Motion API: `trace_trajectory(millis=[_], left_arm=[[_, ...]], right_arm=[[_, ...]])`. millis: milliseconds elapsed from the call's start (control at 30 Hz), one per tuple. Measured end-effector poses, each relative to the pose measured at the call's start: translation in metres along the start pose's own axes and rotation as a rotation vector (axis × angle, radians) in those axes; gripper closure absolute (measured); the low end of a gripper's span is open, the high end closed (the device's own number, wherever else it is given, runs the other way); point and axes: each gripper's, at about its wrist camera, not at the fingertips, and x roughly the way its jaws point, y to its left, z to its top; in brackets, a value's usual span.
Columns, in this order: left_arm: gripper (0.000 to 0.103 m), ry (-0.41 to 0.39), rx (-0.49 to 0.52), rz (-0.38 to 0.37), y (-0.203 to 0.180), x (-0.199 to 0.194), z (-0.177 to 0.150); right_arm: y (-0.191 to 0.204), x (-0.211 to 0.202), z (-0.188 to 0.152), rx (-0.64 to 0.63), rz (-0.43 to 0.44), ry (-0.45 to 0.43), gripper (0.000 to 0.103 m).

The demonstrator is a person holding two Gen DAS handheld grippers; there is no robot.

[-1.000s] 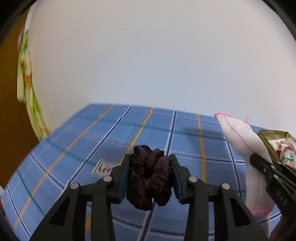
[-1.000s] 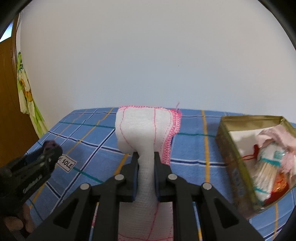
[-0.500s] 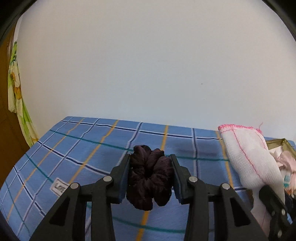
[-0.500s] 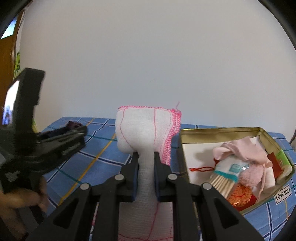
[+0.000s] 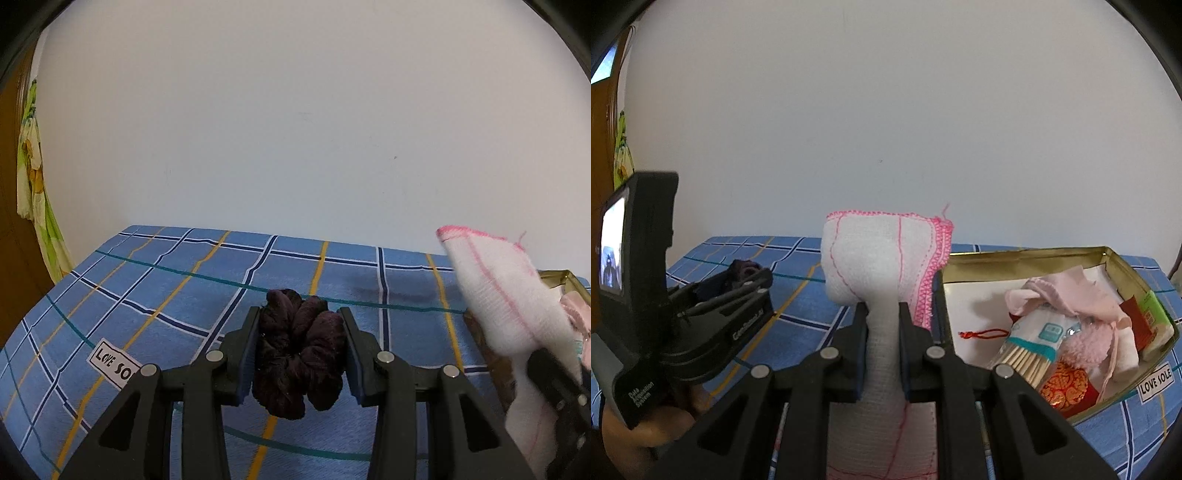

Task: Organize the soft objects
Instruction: 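Lift the towel with the right tool while the left tool lifts the scrunchie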

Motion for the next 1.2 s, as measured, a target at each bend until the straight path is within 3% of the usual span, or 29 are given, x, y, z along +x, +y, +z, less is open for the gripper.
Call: trace_trajectory(millis=[300, 1200], left_arm=[[0.06, 0.002, 0.015, -0.003, -0.008, -0.003, -0.005], [0.06, -0.002, 0.009, 0.017, -0.012, -0.021, -0.021]], right_arm=[[-0.018, -0.014, -0.012, -0.017, 0.004, -0.014, 0.089], [-0.003, -0.024, -0.012, -0.09, 0.046, -0.004, 0.089]])
